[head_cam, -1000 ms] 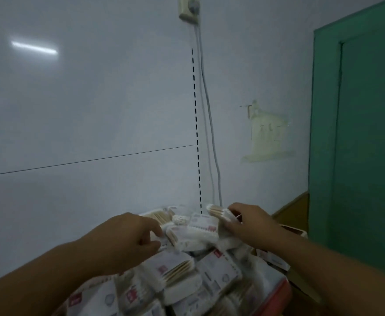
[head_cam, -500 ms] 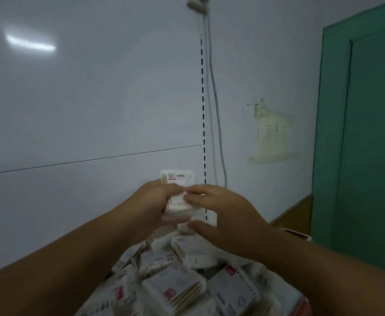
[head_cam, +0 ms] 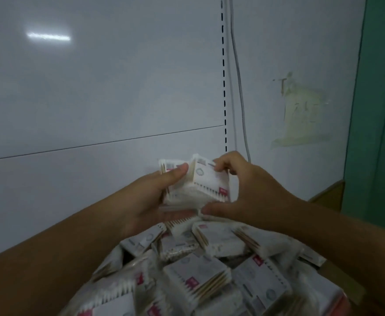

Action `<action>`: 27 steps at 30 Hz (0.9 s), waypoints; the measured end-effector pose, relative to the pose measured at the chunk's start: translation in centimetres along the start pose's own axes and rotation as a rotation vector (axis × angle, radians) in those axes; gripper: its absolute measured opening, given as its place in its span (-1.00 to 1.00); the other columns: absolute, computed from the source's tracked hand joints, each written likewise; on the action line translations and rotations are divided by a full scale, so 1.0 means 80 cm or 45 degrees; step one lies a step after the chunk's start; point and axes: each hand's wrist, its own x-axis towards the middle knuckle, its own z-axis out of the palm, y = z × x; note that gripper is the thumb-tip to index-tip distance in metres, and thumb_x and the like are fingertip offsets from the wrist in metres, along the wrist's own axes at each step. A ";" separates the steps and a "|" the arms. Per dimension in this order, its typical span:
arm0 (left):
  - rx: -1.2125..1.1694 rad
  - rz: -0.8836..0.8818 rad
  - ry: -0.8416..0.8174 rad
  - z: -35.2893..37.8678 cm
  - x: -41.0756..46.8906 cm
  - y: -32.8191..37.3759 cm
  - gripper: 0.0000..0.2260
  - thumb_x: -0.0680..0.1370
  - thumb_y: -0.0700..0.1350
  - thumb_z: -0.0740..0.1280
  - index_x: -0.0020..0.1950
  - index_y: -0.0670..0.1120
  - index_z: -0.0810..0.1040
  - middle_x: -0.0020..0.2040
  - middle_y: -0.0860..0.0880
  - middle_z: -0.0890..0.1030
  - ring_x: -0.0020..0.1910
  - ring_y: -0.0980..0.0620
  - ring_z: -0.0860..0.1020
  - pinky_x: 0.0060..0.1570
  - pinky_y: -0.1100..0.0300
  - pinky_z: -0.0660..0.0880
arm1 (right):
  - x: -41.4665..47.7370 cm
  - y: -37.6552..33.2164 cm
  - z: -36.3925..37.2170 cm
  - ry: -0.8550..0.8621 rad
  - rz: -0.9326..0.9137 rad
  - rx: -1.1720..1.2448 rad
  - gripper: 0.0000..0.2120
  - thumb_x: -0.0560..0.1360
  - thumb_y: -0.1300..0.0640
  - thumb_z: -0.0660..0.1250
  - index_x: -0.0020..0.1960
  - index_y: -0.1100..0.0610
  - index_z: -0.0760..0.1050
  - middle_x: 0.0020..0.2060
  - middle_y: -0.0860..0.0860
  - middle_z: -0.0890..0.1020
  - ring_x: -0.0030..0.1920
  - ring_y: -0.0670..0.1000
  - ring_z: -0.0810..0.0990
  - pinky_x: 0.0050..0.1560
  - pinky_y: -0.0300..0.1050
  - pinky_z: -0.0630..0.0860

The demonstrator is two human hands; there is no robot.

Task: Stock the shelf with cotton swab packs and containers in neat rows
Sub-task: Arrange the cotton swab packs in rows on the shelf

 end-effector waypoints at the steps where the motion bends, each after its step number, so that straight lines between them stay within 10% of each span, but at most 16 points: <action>1: -0.042 0.048 -0.032 0.009 -0.003 0.000 -0.61 0.30 0.01 0.46 0.07 -0.12 0.67 0.04 -0.19 0.68 -0.03 -0.13 0.68 -0.21 0.06 0.63 | 0.007 -0.006 0.006 0.032 -0.082 -0.011 -0.40 0.17 -0.34 0.43 0.04 -0.11 0.27 0.06 -0.09 0.54 -0.01 -0.10 0.56 -0.17 -0.22 0.58; 6: 0.041 0.172 0.372 0.006 -0.026 -0.009 -0.58 0.24 -0.25 0.40 0.11 -0.17 0.59 -0.07 -0.20 0.70 -0.19 -0.10 0.69 -0.35 0.15 0.60 | 0.011 0.012 0.015 -0.405 -0.083 -0.020 -0.11 0.24 -0.36 0.44 0.44 -0.16 0.14 0.46 -0.18 0.23 0.38 -0.17 0.25 0.37 -0.17 0.28; 10: -0.007 0.181 0.605 -0.014 -0.056 -0.008 -0.62 0.29 -0.28 0.39 0.11 -0.21 0.58 -0.07 -0.22 0.70 -0.21 -0.10 0.69 -0.37 0.16 0.60 | -0.012 0.047 0.011 -0.835 -0.223 -0.373 -0.41 0.43 -0.30 0.32 0.39 -0.15 0.32 0.42 -0.20 0.29 0.46 -0.16 0.12 0.44 -0.09 -0.24; 15: -0.034 0.174 0.862 -0.013 -0.088 -0.014 -0.70 0.43 -0.28 0.38 0.16 -0.21 0.56 -0.06 -0.20 0.70 -0.21 -0.08 0.69 -0.31 0.13 0.63 | -0.030 0.044 0.021 -0.545 -0.354 -0.279 -0.63 0.42 -0.10 0.35 0.22 -0.10 0.53 0.17 -0.22 0.56 0.21 -0.26 0.42 0.35 -0.43 -0.26; 19: -0.114 0.212 0.968 -0.005 -0.121 -0.016 -0.74 0.46 -0.27 0.36 0.14 -0.22 0.55 -0.10 -0.19 0.70 -0.21 -0.07 0.69 -0.32 0.13 0.63 | -0.017 0.016 -0.010 -0.196 -0.326 0.316 -0.70 0.25 -0.07 0.42 -0.02 -0.18 0.61 -0.10 -0.30 0.66 -0.11 -0.47 0.51 0.04 -0.52 0.40; 27: -0.157 0.285 1.076 -0.021 -0.267 -0.039 -0.64 0.50 -0.06 0.36 0.26 -0.17 0.54 0.08 -0.18 0.67 0.02 -0.13 0.66 -0.10 0.05 0.64 | -0.019 -0.156 0.061 -0.123 -0.604 0.676 -0.55 0.34 0.11 0.47 0.23 0.00 0.57 0.12 -0.28 0.54 0.17 -0.31 0.47 0.16 -0.55 0.33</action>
